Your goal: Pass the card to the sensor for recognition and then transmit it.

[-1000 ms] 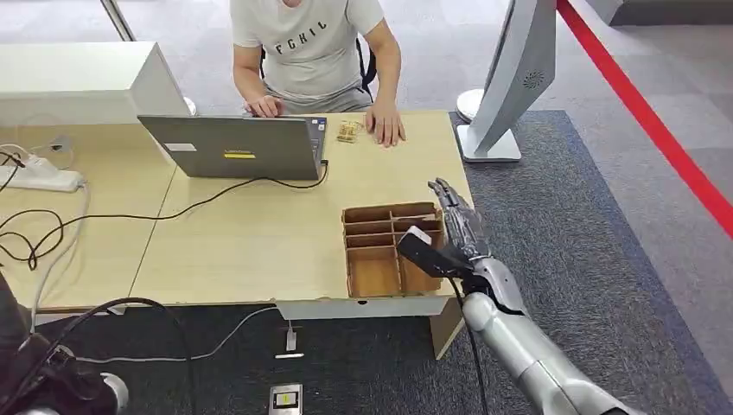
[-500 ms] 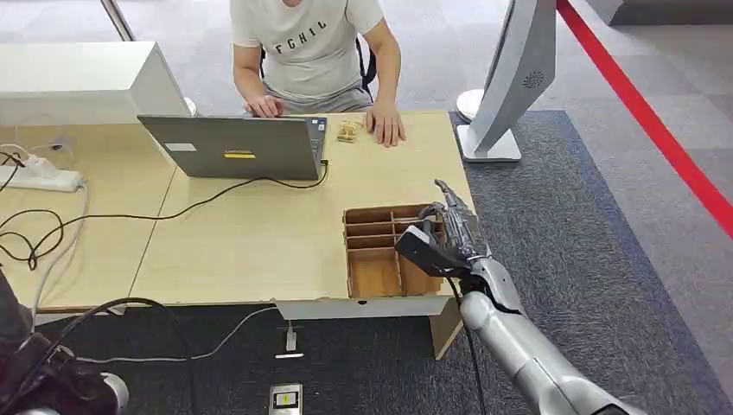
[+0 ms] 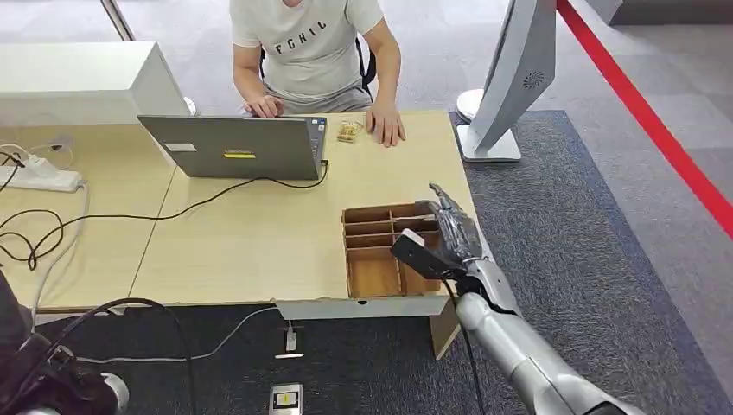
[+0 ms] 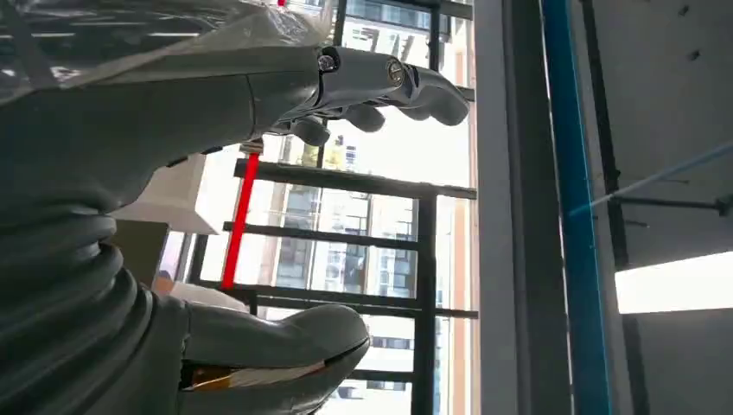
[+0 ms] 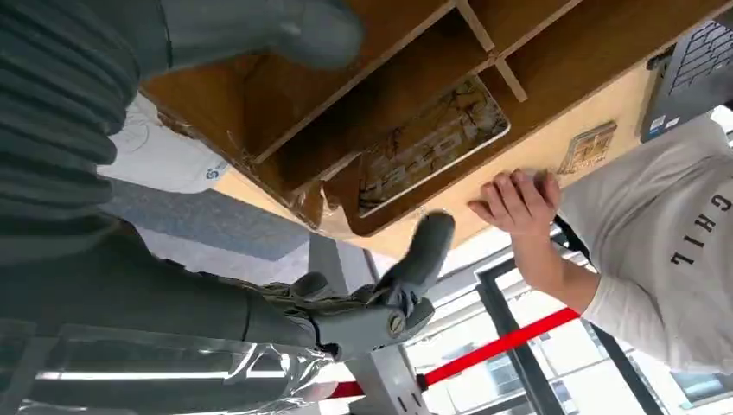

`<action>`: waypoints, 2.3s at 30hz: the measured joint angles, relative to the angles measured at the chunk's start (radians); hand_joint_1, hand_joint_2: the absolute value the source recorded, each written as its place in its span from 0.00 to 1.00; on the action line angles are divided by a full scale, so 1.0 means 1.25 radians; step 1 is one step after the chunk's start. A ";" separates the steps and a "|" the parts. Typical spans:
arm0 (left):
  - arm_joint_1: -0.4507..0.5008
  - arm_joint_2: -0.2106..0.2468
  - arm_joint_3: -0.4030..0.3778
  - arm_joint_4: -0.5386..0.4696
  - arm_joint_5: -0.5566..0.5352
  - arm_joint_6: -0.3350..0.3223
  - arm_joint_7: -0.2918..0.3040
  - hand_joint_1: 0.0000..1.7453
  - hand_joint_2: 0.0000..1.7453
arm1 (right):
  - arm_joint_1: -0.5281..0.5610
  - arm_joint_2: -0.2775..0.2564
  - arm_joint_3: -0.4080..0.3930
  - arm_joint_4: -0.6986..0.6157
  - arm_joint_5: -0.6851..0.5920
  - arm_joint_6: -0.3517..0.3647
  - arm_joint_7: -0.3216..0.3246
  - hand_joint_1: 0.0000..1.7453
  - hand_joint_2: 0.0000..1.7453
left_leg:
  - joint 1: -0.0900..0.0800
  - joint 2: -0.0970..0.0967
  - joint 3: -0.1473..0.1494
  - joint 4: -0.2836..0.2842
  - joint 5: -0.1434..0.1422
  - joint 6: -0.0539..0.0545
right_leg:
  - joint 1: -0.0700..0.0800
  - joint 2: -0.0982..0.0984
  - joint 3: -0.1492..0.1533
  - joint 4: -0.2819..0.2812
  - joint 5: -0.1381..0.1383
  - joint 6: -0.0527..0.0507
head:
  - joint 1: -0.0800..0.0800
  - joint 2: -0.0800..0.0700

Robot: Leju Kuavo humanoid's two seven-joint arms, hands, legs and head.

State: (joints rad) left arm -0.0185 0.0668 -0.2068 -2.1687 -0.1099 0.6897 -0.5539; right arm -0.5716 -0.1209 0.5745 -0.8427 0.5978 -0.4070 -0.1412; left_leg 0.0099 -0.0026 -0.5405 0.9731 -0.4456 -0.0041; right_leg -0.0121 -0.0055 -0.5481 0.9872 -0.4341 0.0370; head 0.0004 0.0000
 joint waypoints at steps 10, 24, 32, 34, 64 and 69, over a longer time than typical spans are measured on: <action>-0.001 -0.001 -0.001 0.002 0.007 0.000 -0.008 0.00 1.00 | -0.006 0.009 0.001 0.022 -0.008 -0.002 -0.007 0.28 1.00 | 0.000 0.000 0.000 0.000 0.000 0.000 | 0.000 0.000 0.000 0.000 0.000 0.000 | 0.000 0.000; -0.005 -0.007 -0.004 0.014 0.022 0.000 -0.027 0.00 1.00 | -0.017 0.013 0.002 0.039 -0.014 -0.003 -0.016 1.00 1.00 | 0.000 0.000 0.000 0.000 0.000 0.000 | 0.000 0.000 0.000 0.000 0.000 0.000 | 0.000 0.000; -0.005 -0.008 -0.004 0.015 0.027 0.000 -0.027 0.00 1.00 | -0.026 0.017 0.004 0.048 -0.017 -0.004 -0.017 1.00 1.00 | 0.000 0.000 0.000 0.000 0.000 0.000 | 0.000 0.000 0.000 0.000 0.000 0.000 | 0.000 0.000; -0.005 -0.008 -0.004 0.015 0.027 0.000 -0.027 0.00 1.00 | -0.027 0.018 0.005 0.050 -0.020 -0.004 -0.017 1.00 1.00 | 0.000 0.000 0.000 0.000 0.000 0.000 | 0.000 0.000 0.000 0.000 0.000 0.000 | 0.000 0.000; -0.007 -0.008 -0.004 0.016 0.032 0.000 -0.017 0.00 1.00 | -0.061 0.008 -0.001 0.002 -0.052 -0.080 0.005 1.00 1.00 | 0.000 0.000 0.000 0.000 0.000 0.000 | 0.000 0.000 0.000 0.000 0.000 0.000 | 0.000 0.000; -0.008 -0.008 -0.004 0.016 0.035 0.000 -0.017 0.00 1.00 | -0.083 -0.004 -0.005 -0.032 -0.066 -0.093 0.006 1.00 1.00 | 0.000 0.000 0.000 0.000 0.000 0.000 | 0.000 0.000 0.000 0.000 0.000 0.000 | 0.000 0.000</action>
State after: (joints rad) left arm -0.0290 0.0572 -0.2117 -2.1489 -0.0660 0.6897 -0.5756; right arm -0.6754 -0.1263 0.5680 -0.8828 0.5157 -0.5238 -0.1339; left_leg 0.0099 -0.0025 -0.5403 0.9733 -0.4456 -0.0041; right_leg -0.0121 -0.0054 -0.5483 0.9872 -0.4340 0.0370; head 0.0004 0.0000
